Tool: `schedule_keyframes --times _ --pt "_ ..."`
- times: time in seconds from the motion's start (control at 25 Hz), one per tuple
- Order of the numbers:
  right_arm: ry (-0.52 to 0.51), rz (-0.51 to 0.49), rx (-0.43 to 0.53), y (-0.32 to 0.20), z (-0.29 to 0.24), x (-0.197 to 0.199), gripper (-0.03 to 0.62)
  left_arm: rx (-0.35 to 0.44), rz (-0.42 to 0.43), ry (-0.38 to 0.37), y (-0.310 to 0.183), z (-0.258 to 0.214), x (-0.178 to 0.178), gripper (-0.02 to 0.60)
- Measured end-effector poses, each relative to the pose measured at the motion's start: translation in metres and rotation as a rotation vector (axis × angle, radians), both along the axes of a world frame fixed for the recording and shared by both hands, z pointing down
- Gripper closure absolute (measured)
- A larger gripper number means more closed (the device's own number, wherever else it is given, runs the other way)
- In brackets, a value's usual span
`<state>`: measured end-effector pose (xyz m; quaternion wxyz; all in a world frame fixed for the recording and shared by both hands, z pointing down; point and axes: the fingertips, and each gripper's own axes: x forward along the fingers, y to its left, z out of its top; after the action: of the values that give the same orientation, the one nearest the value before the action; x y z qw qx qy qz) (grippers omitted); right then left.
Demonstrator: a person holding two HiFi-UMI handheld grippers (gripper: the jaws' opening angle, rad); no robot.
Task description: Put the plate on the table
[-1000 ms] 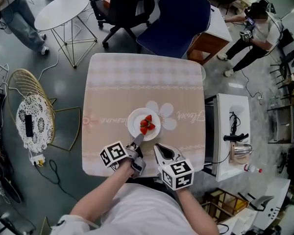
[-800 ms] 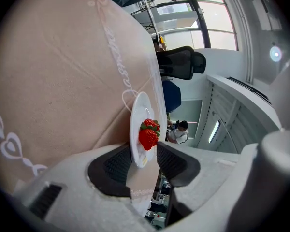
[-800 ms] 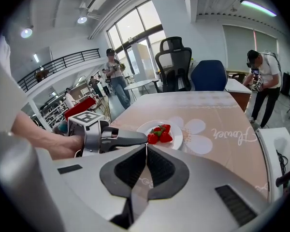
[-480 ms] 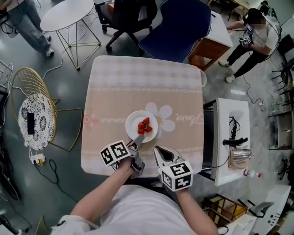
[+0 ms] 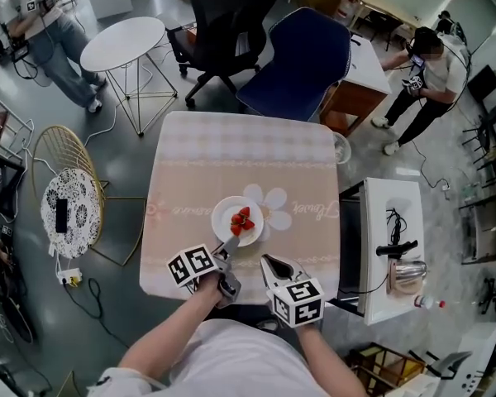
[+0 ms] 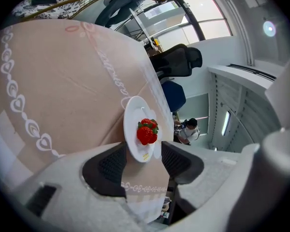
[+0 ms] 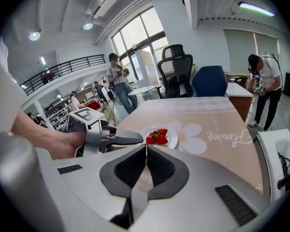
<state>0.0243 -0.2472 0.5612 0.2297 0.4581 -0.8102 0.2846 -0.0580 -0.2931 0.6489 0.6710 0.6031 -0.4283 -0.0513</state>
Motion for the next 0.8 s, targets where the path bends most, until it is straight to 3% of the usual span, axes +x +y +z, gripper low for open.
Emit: schedule_keyframes --times 0.4,0.8 --pt "-0.033 -0.020 0.041 0.021 -0.015 0.009 0.589 0.119 0.008 -0.031 0.028 -0.042 0.011 0.362" --pt "-0.067 -0.044 0.112 0.048 -0.043 0.024 0.589 0.269 0.102 -0.121 0.070 -0.089 0.043 0.362"
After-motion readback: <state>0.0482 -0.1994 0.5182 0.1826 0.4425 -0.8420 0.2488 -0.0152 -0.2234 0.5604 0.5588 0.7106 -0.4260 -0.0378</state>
